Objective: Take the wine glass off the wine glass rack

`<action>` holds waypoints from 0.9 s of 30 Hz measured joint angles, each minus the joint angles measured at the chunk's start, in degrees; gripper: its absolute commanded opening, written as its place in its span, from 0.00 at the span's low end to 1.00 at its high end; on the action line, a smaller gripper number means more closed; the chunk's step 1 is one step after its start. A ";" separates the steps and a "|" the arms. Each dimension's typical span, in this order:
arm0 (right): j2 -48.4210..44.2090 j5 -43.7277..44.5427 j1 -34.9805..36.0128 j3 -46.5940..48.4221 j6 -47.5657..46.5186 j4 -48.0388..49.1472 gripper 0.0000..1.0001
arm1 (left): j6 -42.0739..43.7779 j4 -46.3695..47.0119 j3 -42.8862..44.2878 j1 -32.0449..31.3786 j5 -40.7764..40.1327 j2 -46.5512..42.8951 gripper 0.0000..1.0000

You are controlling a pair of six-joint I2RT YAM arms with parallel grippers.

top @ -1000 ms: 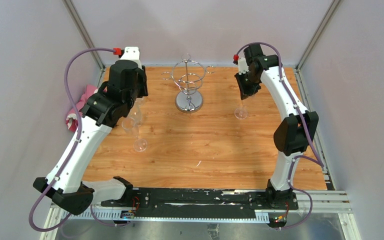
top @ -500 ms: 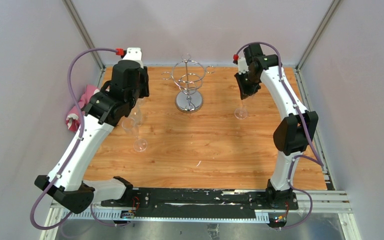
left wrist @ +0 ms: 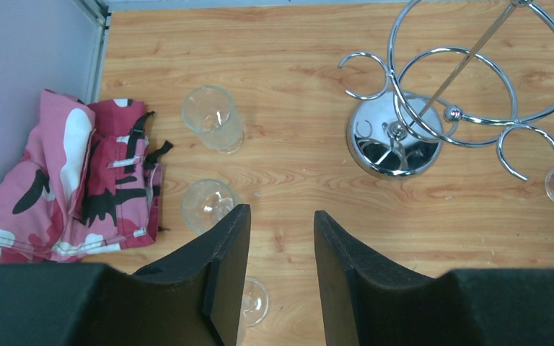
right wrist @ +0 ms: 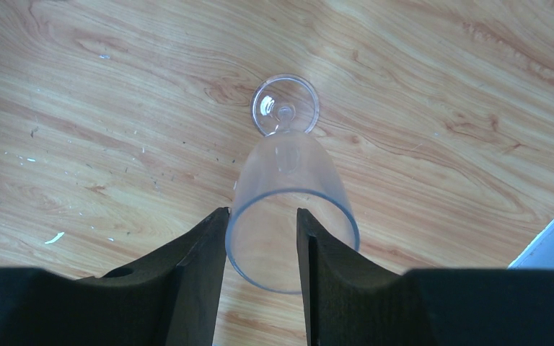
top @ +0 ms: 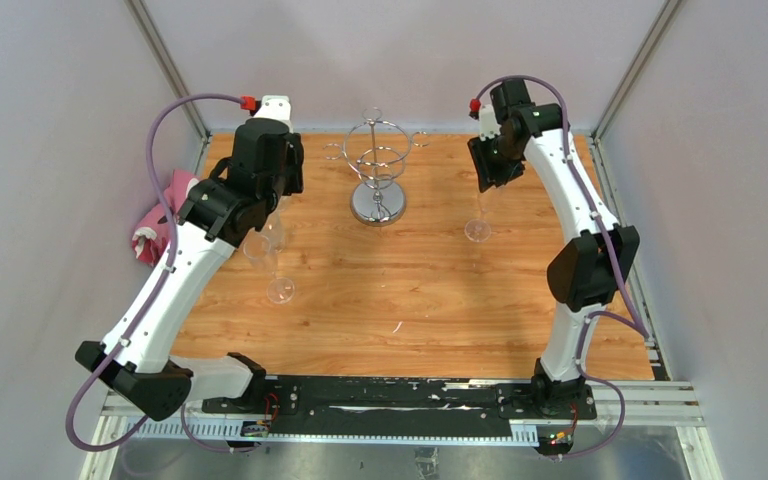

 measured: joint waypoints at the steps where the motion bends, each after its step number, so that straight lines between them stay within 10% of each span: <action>1: -0.20 0.04 0.04 0.24 0.00 0.02 0.45 | 0.00 0.02 0.00 0.00 0.02 0.09 0.43; 19: -13.62 8.15 3.76 2.12 2.80 1.68 0.75 | 0.02 1.14 -0.63 0.00 1.36 -0.26 0.49; 27: -36.17 14.14 7.85 -16.33 4.57 17.84 0.80 | 1.31 8.41 -8.07 0.00 4.81 -7.37 0.51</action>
